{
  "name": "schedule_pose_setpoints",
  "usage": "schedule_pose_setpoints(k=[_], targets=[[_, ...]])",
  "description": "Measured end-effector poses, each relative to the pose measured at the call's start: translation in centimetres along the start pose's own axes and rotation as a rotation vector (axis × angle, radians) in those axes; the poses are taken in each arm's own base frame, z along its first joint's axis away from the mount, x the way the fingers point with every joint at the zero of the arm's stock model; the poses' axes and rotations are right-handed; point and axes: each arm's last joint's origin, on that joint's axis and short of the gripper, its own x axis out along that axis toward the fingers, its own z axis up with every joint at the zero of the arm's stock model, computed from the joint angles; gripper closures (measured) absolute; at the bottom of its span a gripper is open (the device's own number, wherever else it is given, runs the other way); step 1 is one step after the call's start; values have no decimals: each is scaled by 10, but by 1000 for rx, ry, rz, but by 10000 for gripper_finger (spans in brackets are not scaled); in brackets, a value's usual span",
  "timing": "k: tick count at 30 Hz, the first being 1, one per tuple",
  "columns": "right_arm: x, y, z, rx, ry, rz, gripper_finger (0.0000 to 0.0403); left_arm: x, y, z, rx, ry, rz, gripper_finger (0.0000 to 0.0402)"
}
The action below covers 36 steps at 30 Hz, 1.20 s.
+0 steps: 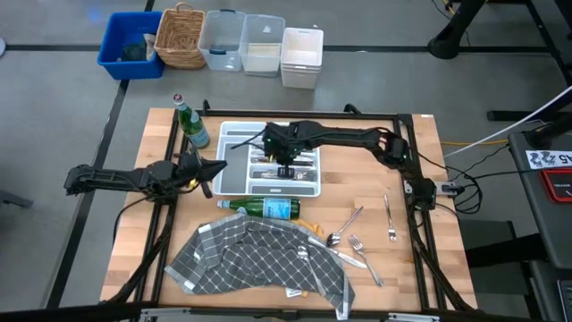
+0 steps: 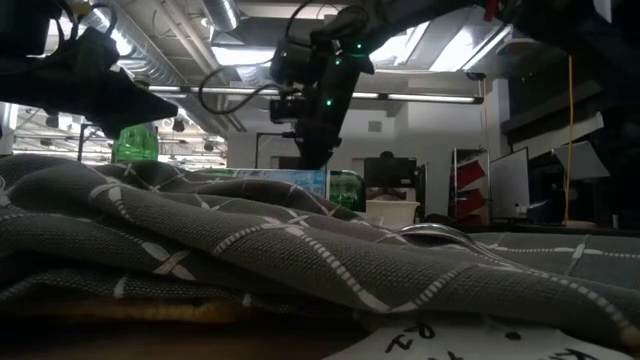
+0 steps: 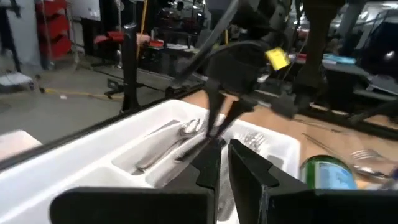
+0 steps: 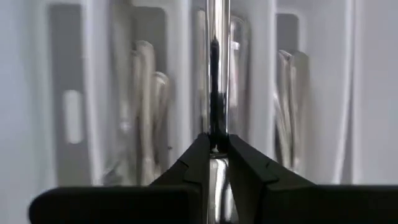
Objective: Sort silverware
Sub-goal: Put the silver table knife into the silverware tray, then put the silver spoon into the silverware tray
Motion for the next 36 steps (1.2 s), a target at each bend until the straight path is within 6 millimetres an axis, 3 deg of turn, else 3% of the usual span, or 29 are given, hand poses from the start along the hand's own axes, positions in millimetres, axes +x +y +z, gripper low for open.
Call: schedule_pose_setpoints(k=[15,22,30,36], targets=[[11,-2,-2,0,38,-58,352,0,-4,5,-438,-10,-136,381],[11,-2,-2,1,34,-58,345,-1,-5,16,-489,-104,-173,381],[11,-2,-1,1,32,-71,286,-5,-7,37,-555,-302,-245,381],[1,-3,-2,-2,80,-61,274,-2,-8,36,-577,-289,-245,381]])
